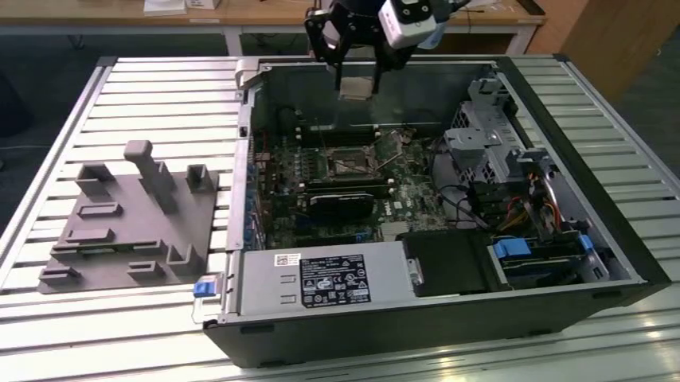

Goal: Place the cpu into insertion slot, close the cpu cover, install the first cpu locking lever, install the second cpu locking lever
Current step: 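Place the cpu into insertion slot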

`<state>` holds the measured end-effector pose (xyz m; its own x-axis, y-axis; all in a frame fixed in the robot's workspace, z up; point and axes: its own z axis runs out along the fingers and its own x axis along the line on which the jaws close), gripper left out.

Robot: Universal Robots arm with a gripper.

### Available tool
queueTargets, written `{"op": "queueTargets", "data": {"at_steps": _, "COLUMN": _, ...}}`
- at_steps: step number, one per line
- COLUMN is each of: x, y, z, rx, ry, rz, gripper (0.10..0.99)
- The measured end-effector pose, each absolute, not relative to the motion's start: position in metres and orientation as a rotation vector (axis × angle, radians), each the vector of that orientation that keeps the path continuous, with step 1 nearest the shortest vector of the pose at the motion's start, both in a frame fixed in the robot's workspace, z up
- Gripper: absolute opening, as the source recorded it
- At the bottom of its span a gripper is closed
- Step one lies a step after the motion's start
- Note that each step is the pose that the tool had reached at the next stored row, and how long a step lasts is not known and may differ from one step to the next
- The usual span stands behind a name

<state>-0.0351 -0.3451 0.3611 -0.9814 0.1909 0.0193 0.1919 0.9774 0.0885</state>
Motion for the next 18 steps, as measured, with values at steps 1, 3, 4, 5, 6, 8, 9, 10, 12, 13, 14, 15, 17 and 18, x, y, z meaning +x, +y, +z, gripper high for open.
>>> {"op": "queueTargets", "data": {"at_steps": 1, "x": -0.035, "y": -0.3451, "z": 0.361, "rx": -0.328, "ry": -3.111, "rz": -0.141, "gripper": 0.537}}
{"op": "queueTargets", "data": {"at_steps": 3, "x": -0.035, "y": -0.3451, "z": 0.3608, "rx": -0.382, "ry": -3.107, "rz": -0.141, "gripper": 0.537}}
{"op": "queueTargets", "data": {"at_steps": 4, "x": -0.035, "y": -0.3451, "z": 0.3608, "rx": -0.407, "ry": -3.104, "rz": -0.141, "gripper": 0.537}}
{"op": "queueTargets", "data": {"at_steps": 5, "x": -0.035, "y": -0.3451, "z": 0.3607, "rx": -0.432, "ry": -3.102, "rz": -0.141, "gripper": 0.537}}
{"op": "queueTargets", "data": {"at_steps": 6, "x": -0.0351, "y": -0.3451, "z": 0.3607, "rx": -0.458, "ry": -3.099, "rz": -0.141, "gripper": 0.537}}
{"op": "queueTargets", "data": {"at_steps": 8, "x": -0.0351, "y": -0.3451, "z": 0.3606, "rx": -0.507, "ry": -3.092, "rz": -0.141, "gripper": 0.537}}
{"op": "queueTargets", "data": {"at_steps": 9, "x": -0.0351, "y": -0.3451, "z": 0.3605, "rx": -0.531, "ry": -3.089, "rz": -0.142, "gripper": 0.537}}
{"op": "queueTargets", "data": {"at_steps": 10, "x": -0.0351, "y": -0.3451, "z": 0.3605, "rx": -0.554, "ry": -3.086, "rz": -0.141, "gripper": 0.537}}
{"op": "queueTargets", "data": {"at_steps": 12, "x": -0.035, "y": -0.3451, "z": 0.3603, "rx": -0.599, "ry": -3.079, "rz": -0.142, "gripper": 0.537}}
{"op": "queueTargets", "data": {"at_steps": 13, "x": -0.035, "y": -0.3451, "z": 0.3602, "rx": -0.623, "ry": -3.075, "rz": -0.142, "gripper": 0.537}}
{"op": "queueTargets", "data": {"at_steps": 14, "x": -0.035, "y": -0.3451, "z": 0.3602, "rx": -0.644, "ry": -3.071, "rz": -0.141, "gripper": 0.537}}
{"op": "queueTargets", "data": {"at_steps": 15, "x": -0.0351, "y": -0.3451, "z": 0.3601, "rx": -0.666, "ry": -3.067, "rz": -0.141, "gripper": 0.537}}
{"op": "queueTargets", "data": {"at_steps": 17, "x": -0.0351, "y": -0.3451, "z": 0.3599, "rx": -0.709, "ry": -3.059, "rz": -0.141, "gripper": 0.537}}
{"op": "queueTargets", "data": {"at_steps": 18, "x": -0.0351, "y": -0.3451, "z": 0.3598, "rx": -0.731, "ry": -3.054, "rz": -0.141, "gripper": 0.537}}
